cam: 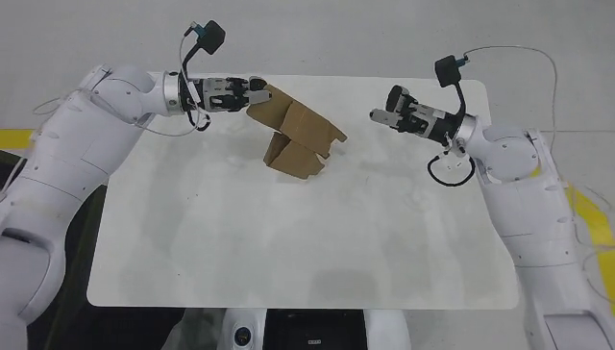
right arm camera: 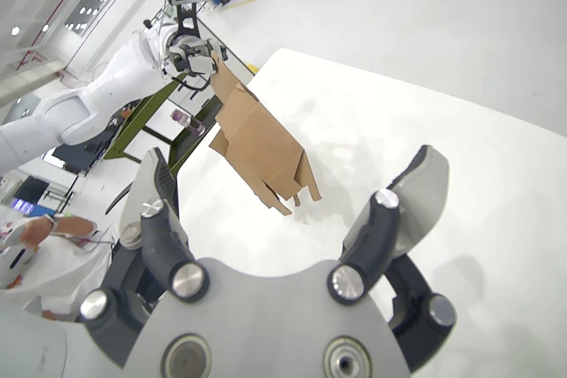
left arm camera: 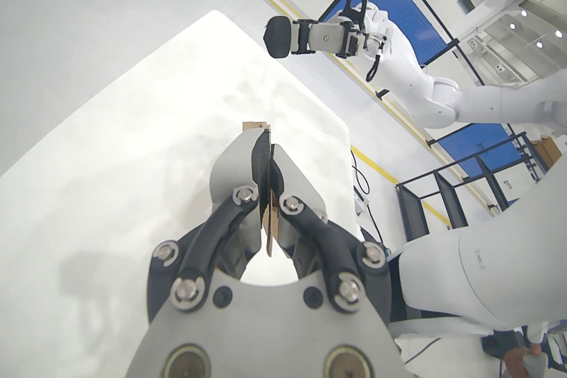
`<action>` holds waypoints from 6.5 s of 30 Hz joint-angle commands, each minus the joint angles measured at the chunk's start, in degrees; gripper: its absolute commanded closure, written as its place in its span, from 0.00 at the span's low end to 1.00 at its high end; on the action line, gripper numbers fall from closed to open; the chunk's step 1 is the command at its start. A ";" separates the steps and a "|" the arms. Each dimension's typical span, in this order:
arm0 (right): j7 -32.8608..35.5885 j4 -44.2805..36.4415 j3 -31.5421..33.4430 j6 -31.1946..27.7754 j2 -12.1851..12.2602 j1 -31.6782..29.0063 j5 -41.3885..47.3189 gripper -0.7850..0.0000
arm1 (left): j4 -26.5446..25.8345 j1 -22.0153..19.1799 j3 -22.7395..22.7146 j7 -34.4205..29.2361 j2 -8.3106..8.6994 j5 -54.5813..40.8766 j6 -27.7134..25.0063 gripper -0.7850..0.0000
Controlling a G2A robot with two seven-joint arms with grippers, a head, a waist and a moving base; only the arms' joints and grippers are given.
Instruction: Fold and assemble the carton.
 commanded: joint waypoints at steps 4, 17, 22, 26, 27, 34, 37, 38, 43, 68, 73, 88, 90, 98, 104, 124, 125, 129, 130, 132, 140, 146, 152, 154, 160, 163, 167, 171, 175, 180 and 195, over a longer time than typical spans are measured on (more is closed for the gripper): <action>4.14 4.36 -3.73 -4.43 -0.44 4.77 2.95 0.00 | -3.31 -1.19 4.69 1.09 2.30 -2.37 -1.08 1.00; 5.20 14.23 -19.70 -9.87 -3.90 15.45 9.50 0.00 | -9.17 -5.89 14.74 1.91 6.10 -9.94 -1.90 1.00; 4.00 15.33 -25.69 -11.08 -4.78 17.87 10.89 0.00 | -9.81 -7.22 16.96 1.92 6.71 -12.04 -1.90 1.00; 2.81 16.16 -29.60 -12.27 -5.04 19.51 12.16 0.01 | -9.93 -8.10 18.22 1.92 6.97 -13.22 -1.90 1.00; 2.47 16.22 -30.57 -12.61 -5.08 19.86 12.50 0.11 | -9.95 -8.28 18.49 1.92 7.02 -13.43 -1.90 1.00; 0.03 17.25 -37.15 -15.05 -4.88 22.46 14.68 0.51 | -9.94 -8.69 19.21 1.92 7.23 -14.80 -1.90 1.00; -0.72 18.21 -39.40 -15.80 -4.69 23.63 15.71 0.52 | -10.09 -8.68 19.21 1.91 7.34 -15.41 -1.90 1.00; -0.95 18.47 -40.09 -16.03 -4.63 23.98 16.09 0.54 | -10.11 -8.70 19.21 1.91 7.38 -15.46 -1.90 1.00; -2.12 19.41 -43.29 -17.20 -4.30 25.66 17.85 0.65 | -10.27 -8.75 19.21 1.91 7.53 -15.05 -1.90 1.00; -3.55 19.73 -50.49 -18.62 -3.22 29.39 23.94 1.00 | -11.83 -9.18 18.81 1.92 8.23 -16.98 -1.90 0.00; -3.55 21.44 -50.36 -18.62 -3.19 29.30 25.71 1.00 | -9.26 -9.18 17.64 1.92 8.51 -18.05 -1.90 0.00; -13.35 24.90 -43.24 -13.92 -3.97 26.91 29.82 1.00 | -0.64 -4.19 11.86 1.93 6.95 -23.67 -1.90 0.00; -15.63 24.51 -42.16 -12.56 -4.05 26.20 30.13 1.00 | 0.16 -3.10 10.69 1.93 6.68 -23.52 -1.90 0.00; -21.47 22.47 -38.83 -8.12 -4.20 24.00 27.63 1.00 | 0.68 0.73 7.24 1.93 5.36 -22.78 -1.90 0.00; -24.48 21.52 -36.20 -3.80 -4.56 21.87 30.56 1.00 | 2.46 3.61 5.87 2.48 3.82 -24.91 -1.14 0.00; -35.39 19.40 -32.39 1.50 -7.42 18.69 22.35 1.00 | -0.31 8.70 1.74 -6.32 0.09 -31.57 8.95 0.00; -35.38 19.53 -32.26 1.45 -7.58 18.60 22.31 1.00 | -0.30 8.88 1.49 -6.43 -0.05 -31.31 9.20 0.00; -34.83 19.79 -31.85 1.38 -8.24 18.37 22.23 1.00 | 0.06 9.43 0.33 -6.03 -0.57 -29.86 9.99 0.55; -34.56 19.81 -31.75 1.30 -8.39 18.33 22.25 1.00 | 0.13 9.57 0.04 -5.97 -0.69 -29.55 10.20 0.60; -34.19 19.96 -31.44 1.09 -8.67 18.25 22.22 1.00 | 0.17 9.84 -0.57 -6.00 -0.94 -29.18 10.57 0.71; -33.29 20.64 -29.96 0.67 -9.52 17.93 21.23 1.00 | 0.12 11.06 -3.03 -8.51 -1.79 -29.86 12.11 1.00; -32.87 20.88 -28.94 0.60 -10.07 17.41 20.39 1.00 | 0.43 11.89 -4.99 -10.84 -2.34 -30.83 12.92 1.00; -31.12 20.97 -27.90 0.28 -10.56 16.85 20.96 0.00 | 0.85 12.52 -7.08 -13.20 -2.74 -31.51 14.08 1.00; -28.75 21.22 -27.38 0.38 -10.56 16.73 22.14 0.00 | 1.33 12.61 -7.81 -14.26 -2.79 -31.31 14.41 1.00; -19.41 22.50 -24.36 2.29 -9.50 17.47 22.77 0.00 | 3.36 11.13 -8.65 -19.18 -2.66 -25.22 19.21 1.00; -11.96 22.88 -22.59 3.95 -8.32 18.65 20.03 0.00 | 3.99 10.64 -9.21 -20.37 -2.61 -23.23 20.40 1.00; -1.62 22.45 -20.15 6.98 -6.70 19.08 19.05 0.00 | 3.57 10.59 -9.92 -22.74 -2.54 -23.17 22.76 1.00; 9.52 22.78 -17.31 8.56 -5.06 17.75 21.96 0.00 | 1.46 11.93 -10.65 -30.31 -2.27 -28.17 30.32 1.00; 18.14 22.53 -14.50 8.38 -3.65 16.32 25.14 0.00 | -1.56 13.61 -11.84 -32.89 -1.48 -25.89 32.90 1.00; 23.71 20.02 -12.15 8.64 -2.29 14.69 26.67 0.00 | -4.39 15.91 -12.80 -34.01 -0.63 -22.93 34.02 1.00; 24.76 15.68 -15.60 9.68 -1.04 13.15 27.75 0.28 | -9.33 18.43 -12.52 -36.49 -1.32 -23.24 36.51 1.00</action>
